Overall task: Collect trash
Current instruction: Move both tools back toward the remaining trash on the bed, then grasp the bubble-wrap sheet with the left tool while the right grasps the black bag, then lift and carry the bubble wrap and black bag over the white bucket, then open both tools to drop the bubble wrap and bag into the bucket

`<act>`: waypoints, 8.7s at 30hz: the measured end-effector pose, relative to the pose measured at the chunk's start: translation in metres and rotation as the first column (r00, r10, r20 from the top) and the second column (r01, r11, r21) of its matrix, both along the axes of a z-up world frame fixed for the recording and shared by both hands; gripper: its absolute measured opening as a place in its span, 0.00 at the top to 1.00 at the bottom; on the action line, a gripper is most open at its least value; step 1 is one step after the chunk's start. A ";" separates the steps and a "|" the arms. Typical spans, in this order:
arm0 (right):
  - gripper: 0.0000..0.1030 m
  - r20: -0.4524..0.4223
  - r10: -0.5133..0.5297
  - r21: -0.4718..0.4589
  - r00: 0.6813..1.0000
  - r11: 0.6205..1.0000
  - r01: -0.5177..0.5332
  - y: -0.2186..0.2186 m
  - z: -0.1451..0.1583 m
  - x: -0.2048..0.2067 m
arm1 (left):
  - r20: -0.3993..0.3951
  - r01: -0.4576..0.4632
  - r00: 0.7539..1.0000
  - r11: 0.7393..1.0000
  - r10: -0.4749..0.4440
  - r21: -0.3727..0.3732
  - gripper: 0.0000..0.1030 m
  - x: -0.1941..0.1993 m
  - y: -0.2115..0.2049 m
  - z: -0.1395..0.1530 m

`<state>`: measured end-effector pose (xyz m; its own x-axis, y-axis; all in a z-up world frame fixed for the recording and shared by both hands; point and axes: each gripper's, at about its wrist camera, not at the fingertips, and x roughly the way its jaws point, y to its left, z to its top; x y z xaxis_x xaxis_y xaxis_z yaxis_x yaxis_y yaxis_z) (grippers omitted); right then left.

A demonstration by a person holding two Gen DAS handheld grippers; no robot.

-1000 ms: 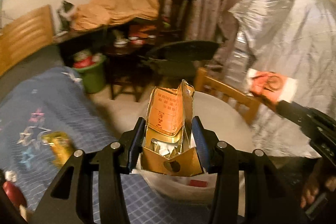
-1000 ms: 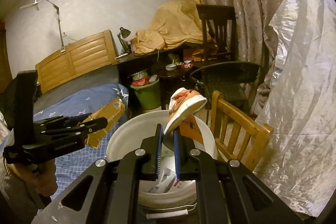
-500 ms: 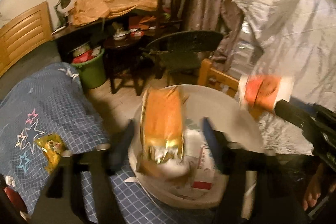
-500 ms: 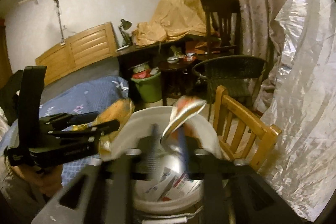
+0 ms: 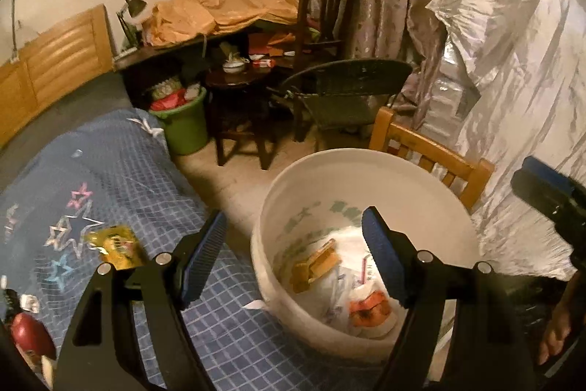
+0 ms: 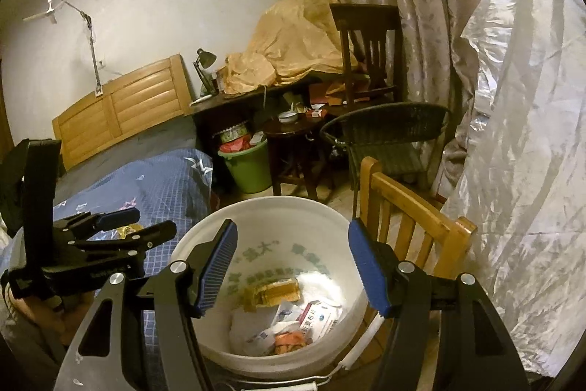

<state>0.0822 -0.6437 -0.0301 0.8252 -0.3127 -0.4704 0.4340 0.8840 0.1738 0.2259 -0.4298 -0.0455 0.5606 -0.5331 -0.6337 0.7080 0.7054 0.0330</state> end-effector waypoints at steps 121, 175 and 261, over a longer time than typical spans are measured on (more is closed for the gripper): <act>0.49 -0.159 0.806 -0.002 0.570 0.577 -0.817 0.527 -0.033 0.090 | -0.115 -0.852 0.523 0.521 0.845 -0.043 0.52 -0.083 0.565 -0.033; 0.47 -0.018 0.657 -0.095 0.754 0.750 -0.655 0.420 0.006 0.010 | 0.122 -0.716 0.692 0.698 0.712 -0.010 0.52 -0.105 0.374 0.013; 0.21 -0.196 0.127 -0.017 0.972 0.991 -0.132 -0.036 -0.015 0.056 | -0.060 0.083 0.995 0.995 -0.080 0.053 0.28 0.004 -0.030 -0.026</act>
